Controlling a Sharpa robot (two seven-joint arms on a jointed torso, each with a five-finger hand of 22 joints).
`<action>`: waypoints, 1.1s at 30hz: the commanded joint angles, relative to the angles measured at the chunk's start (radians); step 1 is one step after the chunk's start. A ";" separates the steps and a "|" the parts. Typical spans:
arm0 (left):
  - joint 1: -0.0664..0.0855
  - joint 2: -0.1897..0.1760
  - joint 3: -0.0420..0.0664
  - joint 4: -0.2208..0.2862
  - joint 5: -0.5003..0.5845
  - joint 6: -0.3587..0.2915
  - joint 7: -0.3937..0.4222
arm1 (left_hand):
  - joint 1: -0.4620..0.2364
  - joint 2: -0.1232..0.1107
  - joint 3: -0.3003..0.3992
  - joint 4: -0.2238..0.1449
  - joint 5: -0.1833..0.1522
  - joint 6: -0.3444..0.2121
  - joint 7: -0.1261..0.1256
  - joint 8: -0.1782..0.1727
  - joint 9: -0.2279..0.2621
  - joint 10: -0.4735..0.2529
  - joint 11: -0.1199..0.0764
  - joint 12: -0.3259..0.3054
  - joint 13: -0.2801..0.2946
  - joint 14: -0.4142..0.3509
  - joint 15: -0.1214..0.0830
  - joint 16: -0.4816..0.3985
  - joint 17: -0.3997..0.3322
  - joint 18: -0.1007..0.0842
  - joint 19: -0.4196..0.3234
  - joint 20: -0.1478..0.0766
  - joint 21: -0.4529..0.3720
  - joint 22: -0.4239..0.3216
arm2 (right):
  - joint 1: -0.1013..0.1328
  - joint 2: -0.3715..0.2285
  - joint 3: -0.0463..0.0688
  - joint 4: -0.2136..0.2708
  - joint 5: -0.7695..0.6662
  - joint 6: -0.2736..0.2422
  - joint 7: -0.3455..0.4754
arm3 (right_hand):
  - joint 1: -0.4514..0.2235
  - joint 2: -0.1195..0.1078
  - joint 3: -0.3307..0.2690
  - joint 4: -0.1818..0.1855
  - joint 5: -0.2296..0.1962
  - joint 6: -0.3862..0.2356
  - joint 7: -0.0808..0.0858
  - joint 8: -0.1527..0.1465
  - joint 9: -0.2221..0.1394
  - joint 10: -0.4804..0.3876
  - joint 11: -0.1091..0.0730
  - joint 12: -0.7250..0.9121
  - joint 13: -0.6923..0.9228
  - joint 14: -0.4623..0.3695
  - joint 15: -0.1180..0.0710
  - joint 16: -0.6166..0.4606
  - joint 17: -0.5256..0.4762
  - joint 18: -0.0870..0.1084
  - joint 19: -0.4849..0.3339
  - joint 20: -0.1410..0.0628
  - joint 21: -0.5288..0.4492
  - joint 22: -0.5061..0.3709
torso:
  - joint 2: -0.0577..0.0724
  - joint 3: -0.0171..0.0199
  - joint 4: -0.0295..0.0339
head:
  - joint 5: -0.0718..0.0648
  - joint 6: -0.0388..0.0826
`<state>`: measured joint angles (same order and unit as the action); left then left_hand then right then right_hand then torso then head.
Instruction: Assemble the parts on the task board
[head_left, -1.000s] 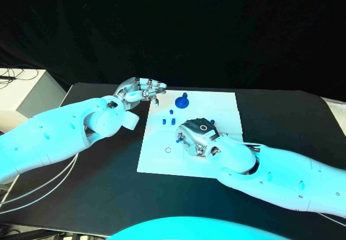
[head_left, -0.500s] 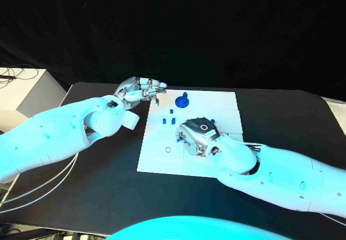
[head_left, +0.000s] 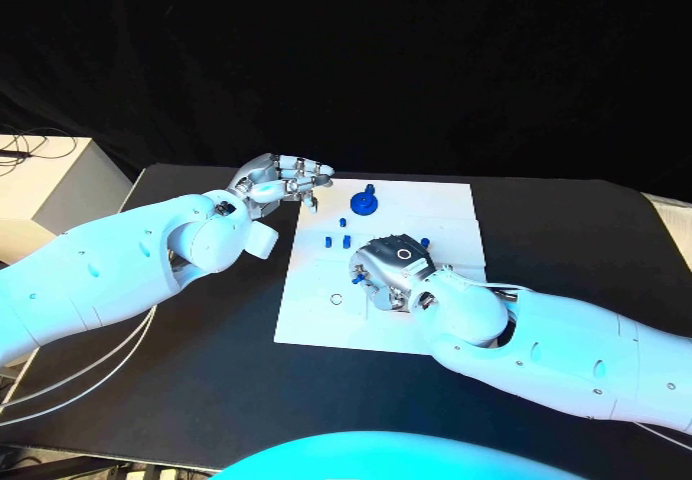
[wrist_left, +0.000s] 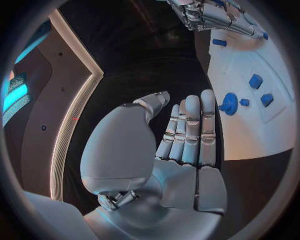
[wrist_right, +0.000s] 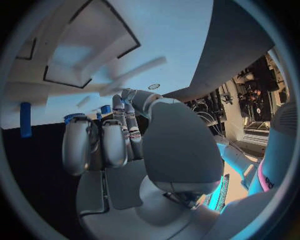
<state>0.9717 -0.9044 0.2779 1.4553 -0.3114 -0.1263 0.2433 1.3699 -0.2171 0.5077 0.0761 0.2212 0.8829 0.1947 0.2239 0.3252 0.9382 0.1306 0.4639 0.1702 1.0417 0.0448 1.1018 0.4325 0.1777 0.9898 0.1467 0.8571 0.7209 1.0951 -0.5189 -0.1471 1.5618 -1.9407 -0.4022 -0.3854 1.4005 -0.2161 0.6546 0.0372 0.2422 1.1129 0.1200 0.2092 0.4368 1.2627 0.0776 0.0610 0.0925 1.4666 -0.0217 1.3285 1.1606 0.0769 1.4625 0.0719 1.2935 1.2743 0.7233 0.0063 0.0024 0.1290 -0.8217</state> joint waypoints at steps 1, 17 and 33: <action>-0.001 0.001 0.001 0.003 0.006 0.016 0.003 | 0.006 -0.002 0.001 0.006 0.002 -0.006 0.002 -0.003 -0.001 -0.007 -0.001 0.001 -0.001 -0.002 0.008 -0.006 -0.001 0.006 0.009 -0.001 0.004 0.000 | 0.001 0.003 0.000 -0.003 -0.016 0.045 -0.004 | -0.001 0.012 0.004 -0.001 0.007 0.003 0.002 0.007 0.002 0.028 -0.023 0.006 0.001 0.037 -0.007 0.006 0.002 -0.009 0.006 -0.003 0.001 0.000 | 0.000 -0.0001 -0.0002 | 0.000 -0.002; -0.001 0.004 0.001 0.000 0.006 0.017 0.003 | 0.006 -0.002 0.001 0.006 0.002 -0.006 0.002 -0.003 -0.001 -0.007 -0.001 0.001 -0.001 -0.002 0.008 -0.006 -0.001 0.006 0.009 -0.001 0.004 0.000 | 0.002 0.018 -0.001 -0.007 -0.017 0.043 0.001 | -0.002 0.013 0.006 -0.001 0.006 0.002 0.002 0.007 0.003 0.028 -0.023 0.005 0.001 0.037 -0.007 0.005 -0.002 -0.009 0.005 -0.003 -0.001 -0.002 | 0.001 -0.0004 0.0010 | 0.000 -0.005; -0.001 0.003 0.001 0.000 0.006 0.019 -0.001 | 0.006 -0.001 0.000 0.009 0.003 -0.008 0.003 -0.003 -0.001 -0.010 0.000 0.002 -0.002 -0.002 0.009 -0.006 -0.001 0.006 0.009 0.000 0.003 -0.001 | 0.003 0.020 -0.002 -0.020 0.043 0.029 0.051 | -0.052 -0.022 -0.005 0.008 -0.012 -0.065 0.026 -0.031 -0.002 -0.039 0.002 -0.001 -0.017 0.020 0.013 -0.018 -0.057 0.003 -0.024 0.014 -0.054 -0.049 | 0.000 0.0003 0.0002 | 0.003 -0.007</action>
<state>0.9714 -0.9031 0.2779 1.4537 -0.3113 -0.1240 0.2403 1.3699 -0.2171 0.5072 0.0812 0.2212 0.8804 0.1971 0.2239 0.3254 0.9383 0.1306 0.4639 0.1699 1.0380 0.0484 1.1018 0.4327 0.1777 0.9898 0.1467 0.8571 0.7208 1.0997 -0.5000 -0.1472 1.5428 -1.9184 -0.3767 -0.3648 1.3472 -0.2242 0.6499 0.0417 0.2345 1.0526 0.1464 0.1810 0.4393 1.2297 0.0781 0.0645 0.0772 1.4664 -0.0142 1.3136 1.1068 0.0769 1.4462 0.0882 1.2432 1.2288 0.7229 0.0060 0.0029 0.1319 -0.8284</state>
